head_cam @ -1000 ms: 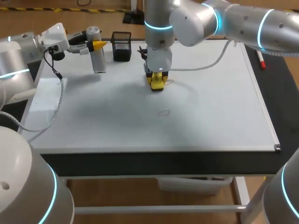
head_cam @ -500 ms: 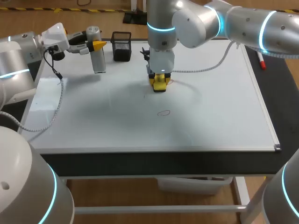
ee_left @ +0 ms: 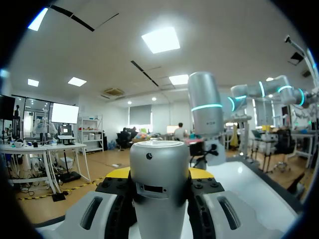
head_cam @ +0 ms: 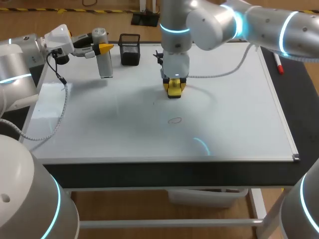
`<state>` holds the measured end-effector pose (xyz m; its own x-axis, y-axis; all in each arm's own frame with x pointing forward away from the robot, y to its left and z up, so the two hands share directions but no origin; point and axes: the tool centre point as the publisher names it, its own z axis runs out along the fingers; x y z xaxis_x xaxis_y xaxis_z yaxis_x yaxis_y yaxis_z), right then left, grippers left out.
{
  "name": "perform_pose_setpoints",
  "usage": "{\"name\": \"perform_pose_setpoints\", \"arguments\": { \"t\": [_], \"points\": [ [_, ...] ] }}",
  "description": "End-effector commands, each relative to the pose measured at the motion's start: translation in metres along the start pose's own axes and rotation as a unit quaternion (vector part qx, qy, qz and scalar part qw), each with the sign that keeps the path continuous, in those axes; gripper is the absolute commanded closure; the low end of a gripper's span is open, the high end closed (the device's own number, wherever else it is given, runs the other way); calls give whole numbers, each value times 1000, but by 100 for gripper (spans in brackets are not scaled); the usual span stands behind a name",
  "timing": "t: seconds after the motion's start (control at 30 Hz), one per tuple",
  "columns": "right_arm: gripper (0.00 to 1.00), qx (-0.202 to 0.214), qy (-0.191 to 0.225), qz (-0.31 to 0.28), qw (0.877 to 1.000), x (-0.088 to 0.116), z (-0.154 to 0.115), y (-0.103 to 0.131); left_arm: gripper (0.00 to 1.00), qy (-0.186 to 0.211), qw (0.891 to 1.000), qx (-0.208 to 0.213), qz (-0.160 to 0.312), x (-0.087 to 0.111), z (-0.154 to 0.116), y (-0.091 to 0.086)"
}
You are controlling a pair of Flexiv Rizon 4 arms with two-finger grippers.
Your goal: Pick up the inspection probe, press it on each red-marked spot on the whiteboard one by one, put down the probe, pick up the eraser, and wipe off all the red marks.
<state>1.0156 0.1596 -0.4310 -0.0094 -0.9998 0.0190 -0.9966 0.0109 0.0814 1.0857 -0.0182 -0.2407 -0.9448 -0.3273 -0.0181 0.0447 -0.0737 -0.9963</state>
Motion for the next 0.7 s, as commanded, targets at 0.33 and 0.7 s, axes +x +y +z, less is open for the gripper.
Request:
{"name": "perform_pose_setpoints", "arguments": {
  "t": [0.33,0.7],
  "points": [
    [100,2,-4,40,999,39,3,0,100,0,1000,-1,0,-1,1,-1],
    [100,3,-4,65,998,61,1,0,100,0,1000,-1,0,-1,1,-1]
  ]
}}
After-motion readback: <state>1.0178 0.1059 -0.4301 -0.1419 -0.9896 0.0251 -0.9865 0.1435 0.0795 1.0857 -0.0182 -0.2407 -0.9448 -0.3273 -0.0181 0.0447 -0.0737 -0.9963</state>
